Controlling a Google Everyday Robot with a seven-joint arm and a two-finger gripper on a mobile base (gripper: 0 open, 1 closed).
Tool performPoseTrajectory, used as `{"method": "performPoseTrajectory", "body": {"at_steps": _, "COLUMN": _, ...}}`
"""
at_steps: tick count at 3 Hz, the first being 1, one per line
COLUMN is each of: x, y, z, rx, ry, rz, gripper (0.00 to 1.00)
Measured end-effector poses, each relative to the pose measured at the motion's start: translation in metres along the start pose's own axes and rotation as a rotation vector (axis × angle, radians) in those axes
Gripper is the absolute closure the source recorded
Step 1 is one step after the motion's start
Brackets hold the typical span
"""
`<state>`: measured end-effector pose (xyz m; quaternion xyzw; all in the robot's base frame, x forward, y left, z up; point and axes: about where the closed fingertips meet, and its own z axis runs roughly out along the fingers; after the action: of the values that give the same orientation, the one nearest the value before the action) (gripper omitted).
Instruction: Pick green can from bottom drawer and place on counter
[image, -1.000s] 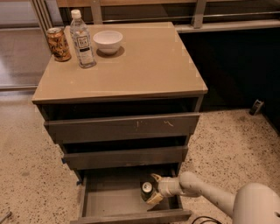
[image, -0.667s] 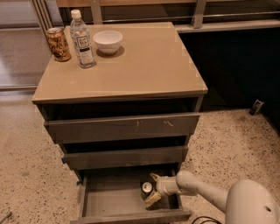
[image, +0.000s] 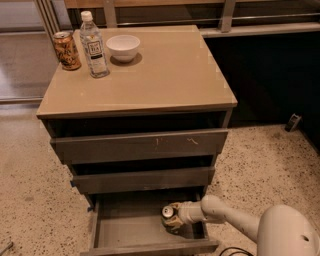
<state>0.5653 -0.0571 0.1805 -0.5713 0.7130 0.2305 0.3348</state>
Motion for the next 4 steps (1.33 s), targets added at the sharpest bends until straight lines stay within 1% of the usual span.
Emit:
{"method": "performPoseTrajectory", "body": {"at_steps": 1, "x": 0.000, "y": 0.000, "z": 0.000, "rx": 0.000, "ry": 0.000, "rz": 0.000, "gripper": 0.88}}
{"method": "performPoseTrajectory", "body": {"at_steps": 2, "x": -0.005, "y": 0.005, "z": -0.012, "rx": -0.034, "ry": -0.022, "rz": 0.002, "gripper": 1.00}}
{"method": "performPoseTrajectory", "body": {"at_steps": 3, "x": -0.016, "y": 0.013, "z": -0.041, "rx": -0.066, "ry": -0.043, "rz": 0.003, "gripper": 1.00}}
{"method": "performPoseTrajectory", "body": {"at_steps": 4, "x": -0.037, "y": 0.018, "z": -0.088, "rx": -0.071, "ry": -0.007, "rz": -0.002, "gripper": 1.00}}
